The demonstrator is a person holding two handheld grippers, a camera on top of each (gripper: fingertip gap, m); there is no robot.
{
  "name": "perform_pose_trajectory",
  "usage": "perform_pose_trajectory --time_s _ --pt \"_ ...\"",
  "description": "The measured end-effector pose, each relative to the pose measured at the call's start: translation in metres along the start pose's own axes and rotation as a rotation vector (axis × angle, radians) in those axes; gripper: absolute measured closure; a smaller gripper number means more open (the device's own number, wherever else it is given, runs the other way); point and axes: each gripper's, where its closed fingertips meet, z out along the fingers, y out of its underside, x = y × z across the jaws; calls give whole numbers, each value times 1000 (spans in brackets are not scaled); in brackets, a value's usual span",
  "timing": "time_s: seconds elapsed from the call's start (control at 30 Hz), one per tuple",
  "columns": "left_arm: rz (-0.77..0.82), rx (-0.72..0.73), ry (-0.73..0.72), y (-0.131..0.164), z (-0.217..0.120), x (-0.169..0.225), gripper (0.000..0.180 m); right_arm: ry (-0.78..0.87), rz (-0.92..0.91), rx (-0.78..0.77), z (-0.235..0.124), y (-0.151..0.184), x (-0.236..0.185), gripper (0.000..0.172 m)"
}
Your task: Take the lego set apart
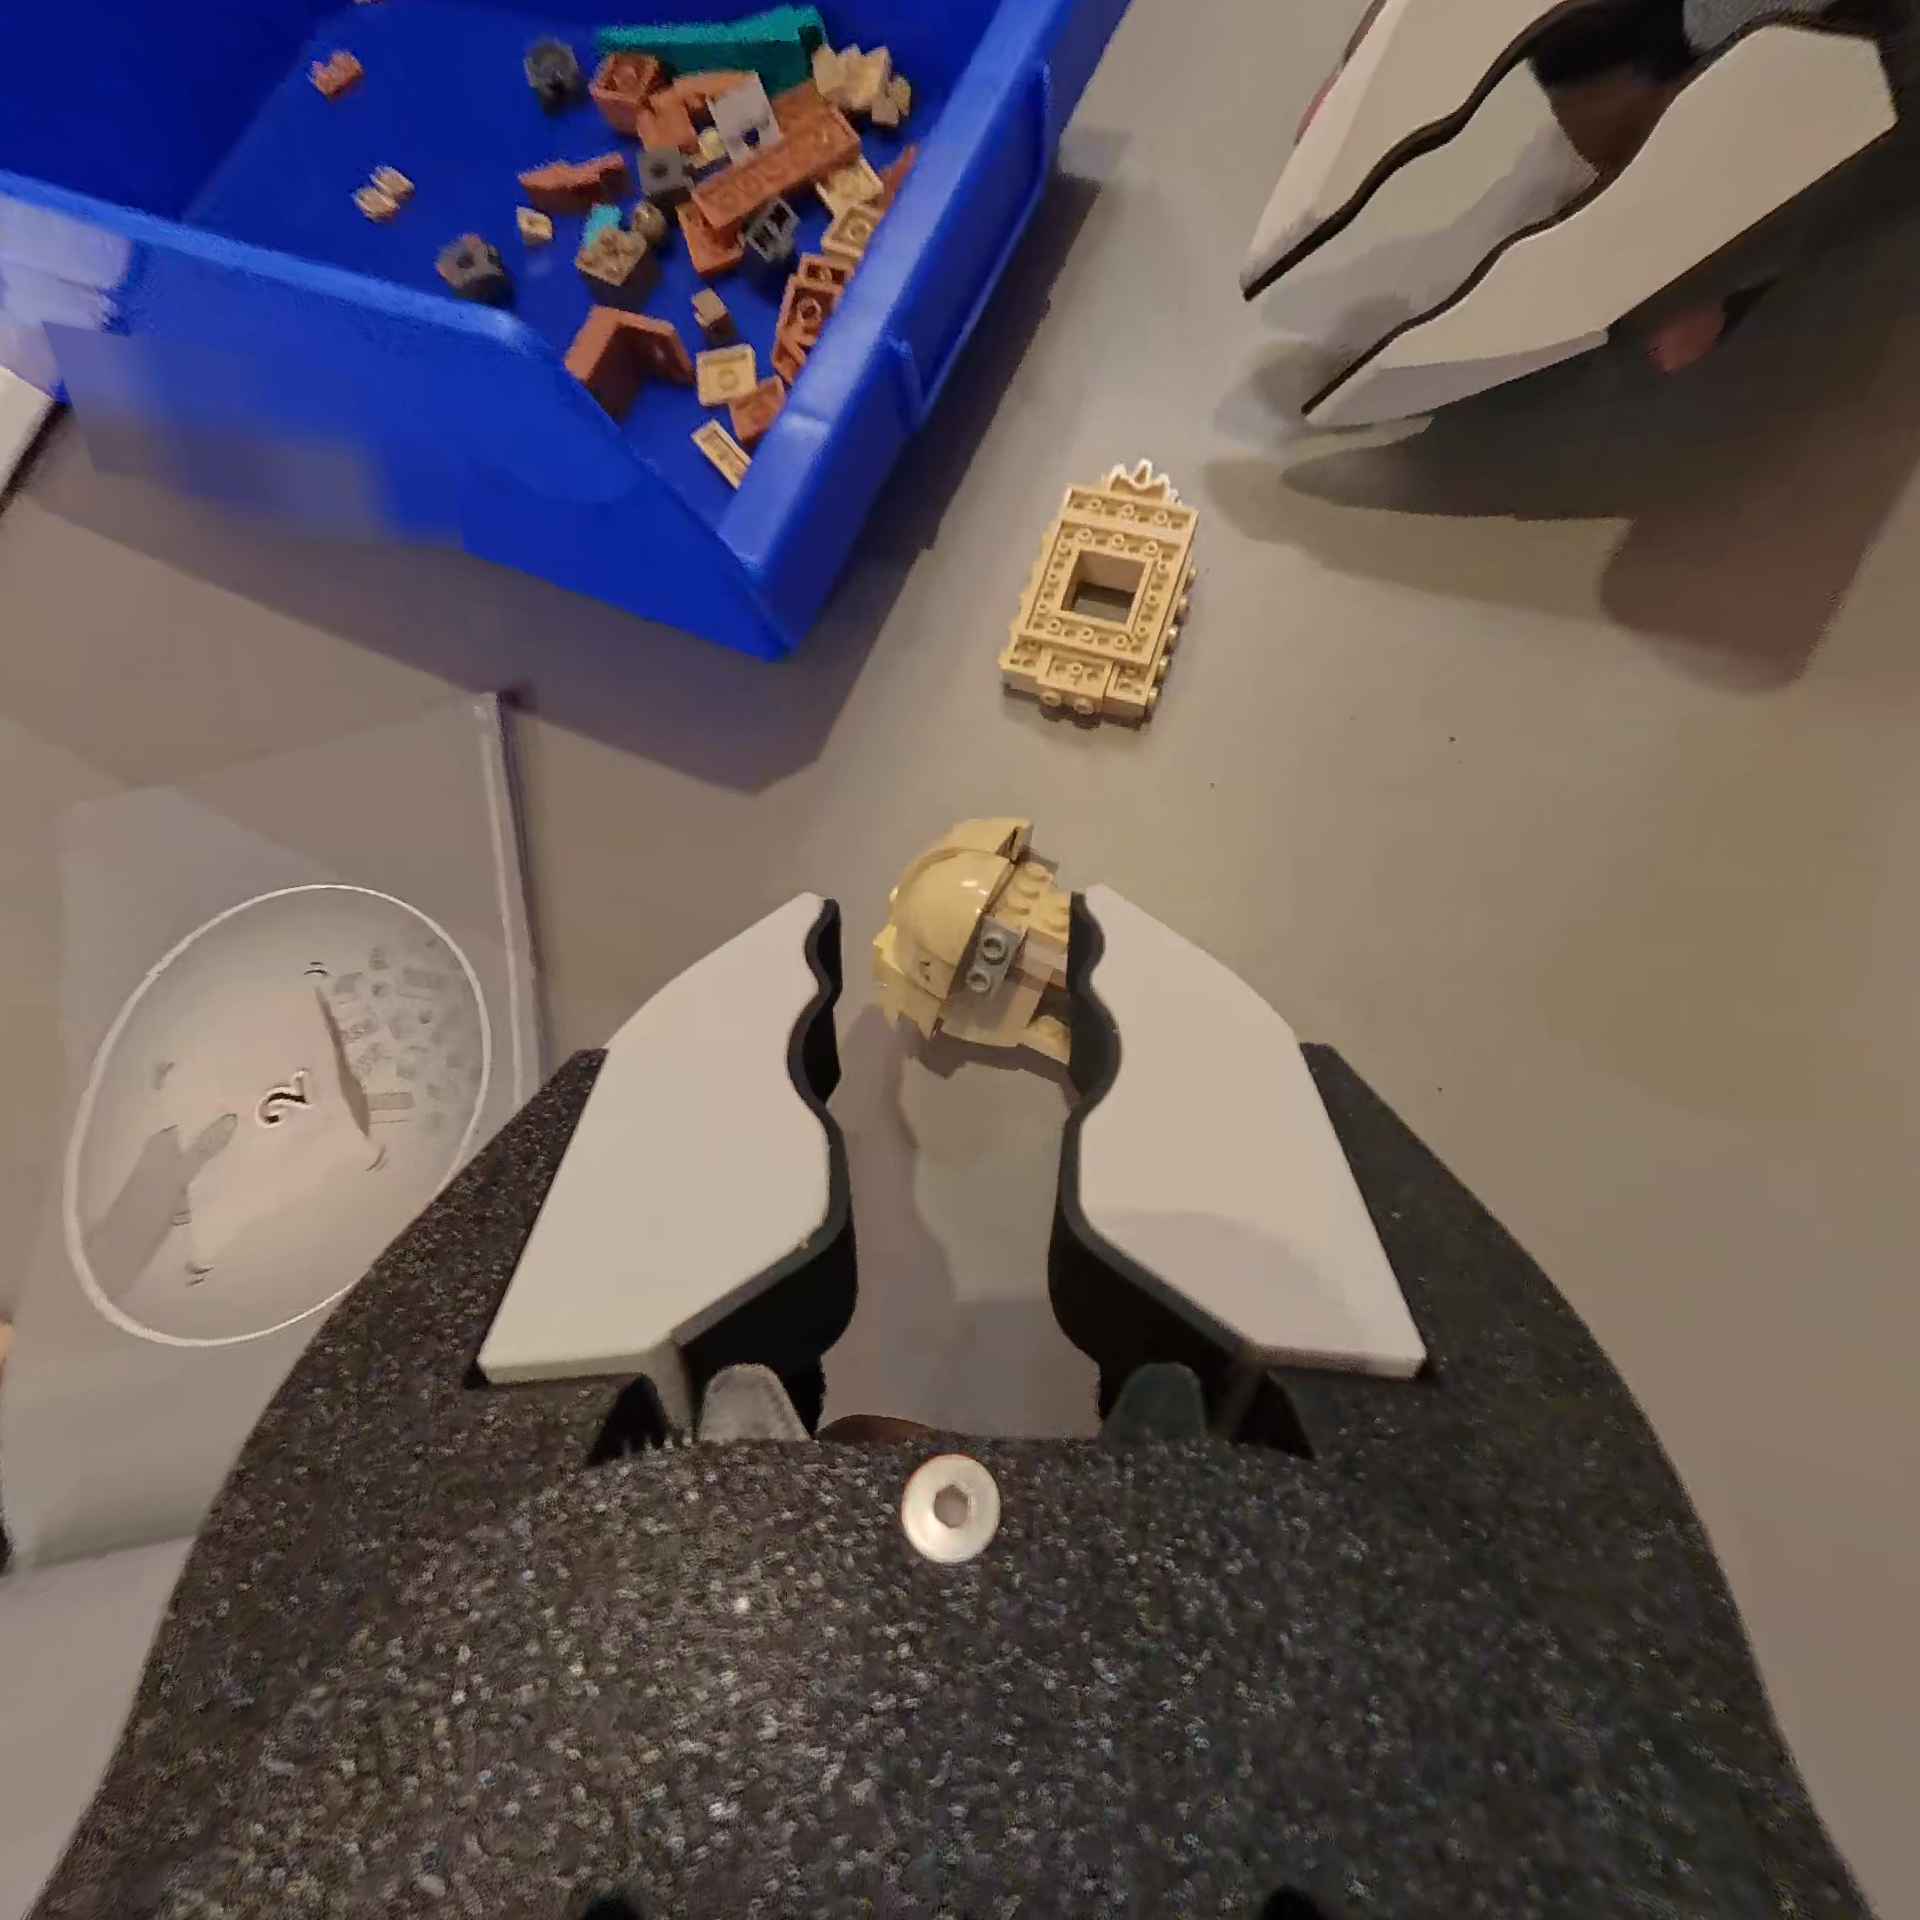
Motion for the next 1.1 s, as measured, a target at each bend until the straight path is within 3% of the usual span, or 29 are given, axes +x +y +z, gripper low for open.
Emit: perform_pose_trajectory --time_s 0.17,0.4,0.5,0.6,0.8,1.1 --pt "-80 -31 124 5 19 7 139 -25 -17 4 0 -3 -8 146" --pt "-231 21 32 3 21 4 141 -22 -5 62 -7 -14 -13 146" --pt "-300 136 -4 -14 18 7 141 31 -42 142 -14 -31 -18 146" --pt "-339 348 12 -45 8 19 141 77 -70 205 -20 -48 -28 146" --pt "-389 747 30 -91 -21 42 141 35 146 356 -35 -80 -42 141" --pt "-432 884 113 -104 -31 58 141 57 238 488 -51 -102 -40 139"
